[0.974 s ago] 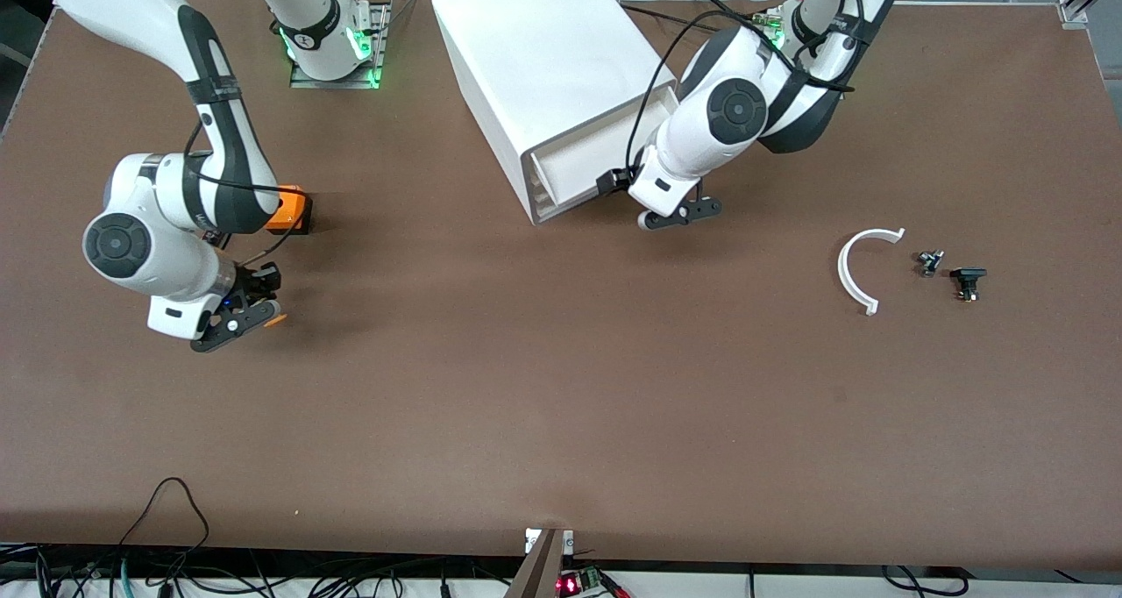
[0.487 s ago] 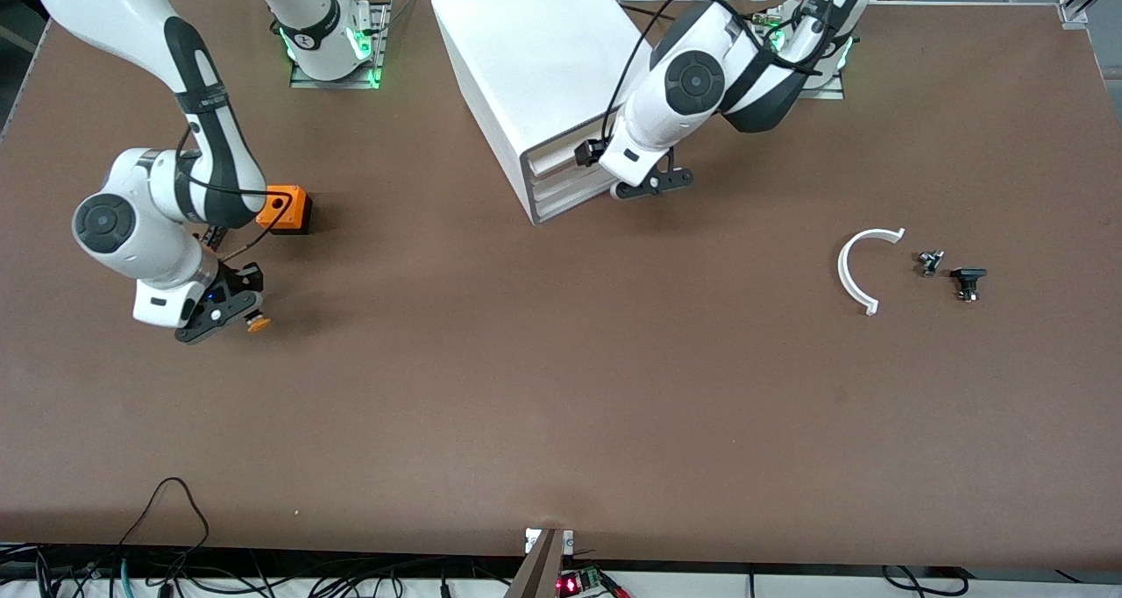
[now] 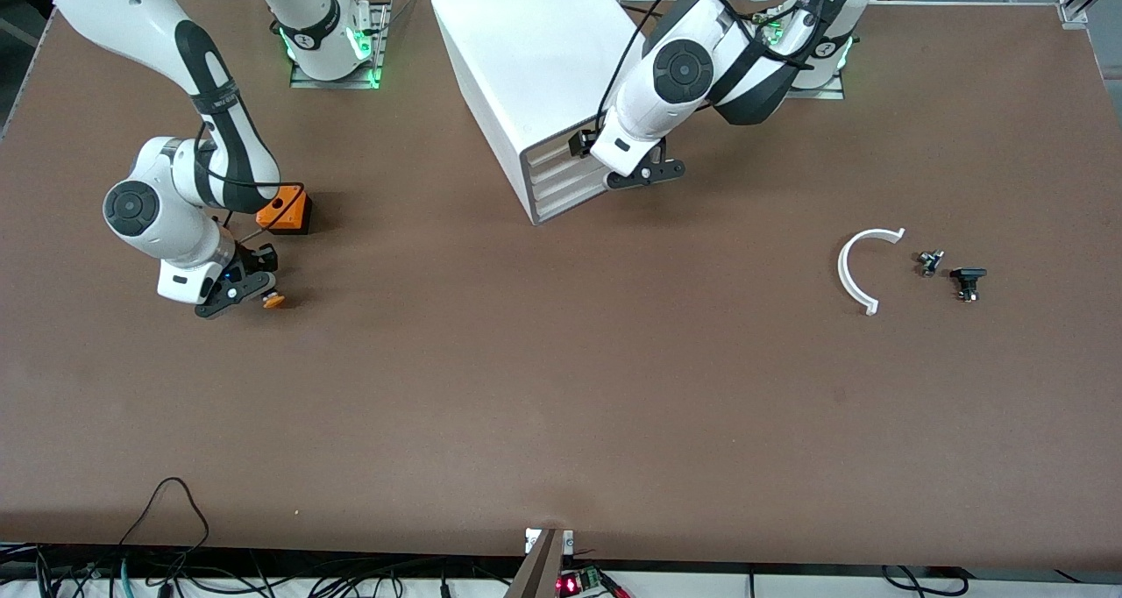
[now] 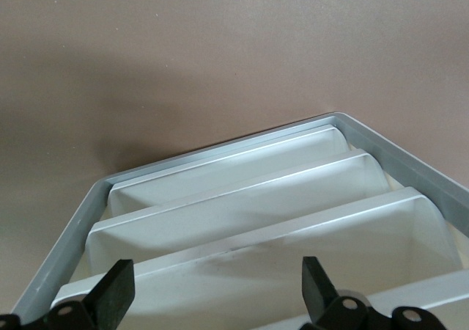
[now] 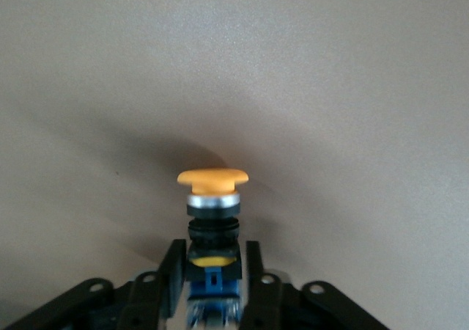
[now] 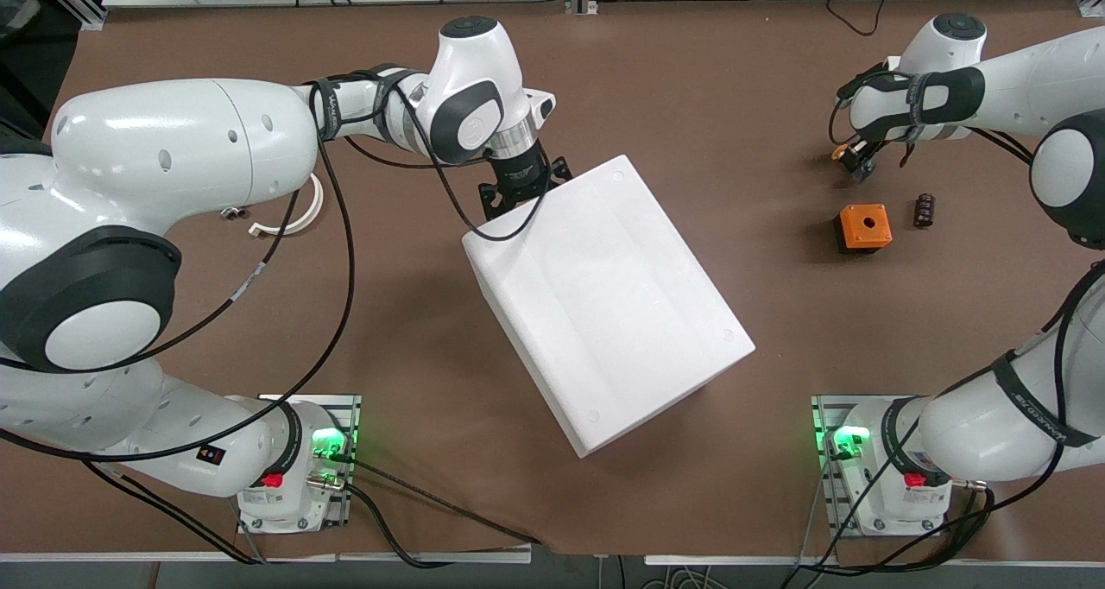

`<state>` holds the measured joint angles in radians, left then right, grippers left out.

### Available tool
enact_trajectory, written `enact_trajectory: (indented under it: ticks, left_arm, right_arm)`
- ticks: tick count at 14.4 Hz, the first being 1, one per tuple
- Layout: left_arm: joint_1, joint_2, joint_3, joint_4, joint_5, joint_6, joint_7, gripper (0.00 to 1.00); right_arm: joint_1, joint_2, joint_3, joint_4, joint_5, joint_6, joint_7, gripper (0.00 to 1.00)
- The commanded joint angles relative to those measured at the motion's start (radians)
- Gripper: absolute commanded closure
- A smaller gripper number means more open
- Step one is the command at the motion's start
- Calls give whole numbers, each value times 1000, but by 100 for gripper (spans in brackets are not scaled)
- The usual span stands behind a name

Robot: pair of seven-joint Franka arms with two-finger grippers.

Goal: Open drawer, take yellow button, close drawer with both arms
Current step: 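Set the button beside the orange box while the left gripper withdraws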

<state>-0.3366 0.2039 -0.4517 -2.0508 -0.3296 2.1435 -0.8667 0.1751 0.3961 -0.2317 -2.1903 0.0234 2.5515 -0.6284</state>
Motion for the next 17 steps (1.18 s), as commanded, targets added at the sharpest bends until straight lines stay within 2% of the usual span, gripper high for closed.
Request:
enact_trajectory:
  ticks: [1,4,6,8,11,12,15,17]
  left_arm:
    - [56,-26,5,-26,17,42,-5,0]
    - [131,-50,120,-17,17,132,-5,0]
    - [178,-52,207,-12,14,240,-8,0]
    - [230,-58,223,-14,11,269,-8,0]
    - [274,-133,231,3,18,244,-9,0]
    - [298,-165,264,21,20,160,8,0]
    - [303,-192,411,211,20,-211,281,0]
    - [303,-225,491,268,21,-334,421,0]
  right_arm:
    - [-14,-46,18,1,15,-51,32,0]
    - [-12,-66,51,148,35,-280,91,0]
    - [-14,-57,98,336,47,-506,189,0]
    - [-12,-49,141,467,46,-640,329,0]
    - [-3,-55,206,575,41,-761,572,0]
    - [9,-62,206,608,43,-811,640,0]
    - [64,-62,206,788,33,-1037,797,0]
    - [90,-63,204,886,-32,-1131,823,0]
